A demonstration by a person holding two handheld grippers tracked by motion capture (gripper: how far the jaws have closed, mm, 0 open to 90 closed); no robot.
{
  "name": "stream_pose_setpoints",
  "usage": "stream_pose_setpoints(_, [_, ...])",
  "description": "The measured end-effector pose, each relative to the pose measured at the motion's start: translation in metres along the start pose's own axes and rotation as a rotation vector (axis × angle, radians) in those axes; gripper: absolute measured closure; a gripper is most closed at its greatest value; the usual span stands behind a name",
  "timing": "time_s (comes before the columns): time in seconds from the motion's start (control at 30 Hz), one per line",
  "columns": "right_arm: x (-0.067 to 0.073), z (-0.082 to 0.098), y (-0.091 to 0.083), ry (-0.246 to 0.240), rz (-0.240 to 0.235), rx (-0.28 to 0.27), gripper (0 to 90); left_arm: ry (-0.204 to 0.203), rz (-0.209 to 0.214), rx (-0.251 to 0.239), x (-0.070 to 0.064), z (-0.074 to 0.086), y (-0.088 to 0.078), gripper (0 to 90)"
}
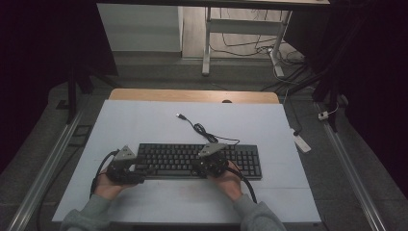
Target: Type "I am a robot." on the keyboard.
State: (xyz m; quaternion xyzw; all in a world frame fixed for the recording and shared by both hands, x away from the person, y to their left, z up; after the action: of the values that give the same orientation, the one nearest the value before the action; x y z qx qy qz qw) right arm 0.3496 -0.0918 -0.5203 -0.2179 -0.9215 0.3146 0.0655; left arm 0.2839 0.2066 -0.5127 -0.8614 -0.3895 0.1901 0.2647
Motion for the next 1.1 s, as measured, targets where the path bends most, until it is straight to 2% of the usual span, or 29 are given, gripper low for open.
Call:
stream_pose_setpoints(0.43, [0.001,0.001,0.003,-0.012,0.005,0.016,89.9,0.005,0.001,0.003,0.0,0.0,0.0,32.4])
stream_pose_setpoints(0.67, [-0.002,-0.002,-0.013,-0.006,0.015,-0.069,88.8,0.001,-0.001,-0.001,0.001,0.0,0.0,32.4])
stream_pose_setpoints(0.97, [-0.018,0.015,-0.044,0.049,0.081,-0.111,64.4,0.002,-0.003,-0.004,0.0,0.0,0.0,32.4])
stream_pose_setpoints(1.1, [-0.023,0.028,-0.057,0.055,0.102,-0.117,59.4,0.009,-0.003,-0.003,0.0,0.0,0.0,32.3])
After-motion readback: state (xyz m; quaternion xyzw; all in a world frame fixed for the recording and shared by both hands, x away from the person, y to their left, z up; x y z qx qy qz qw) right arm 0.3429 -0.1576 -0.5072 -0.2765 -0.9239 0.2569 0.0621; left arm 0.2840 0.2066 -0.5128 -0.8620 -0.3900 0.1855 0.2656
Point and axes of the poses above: each handheld gripper's, and its own axes: y roughly forward along the jaws, z roughly out of its underside, x roughly to its left, the point moved 1 cm from there along y, roughly forward along the jaws, and after that the axes turned 5 degrees about -x, right-handed, at the moved point
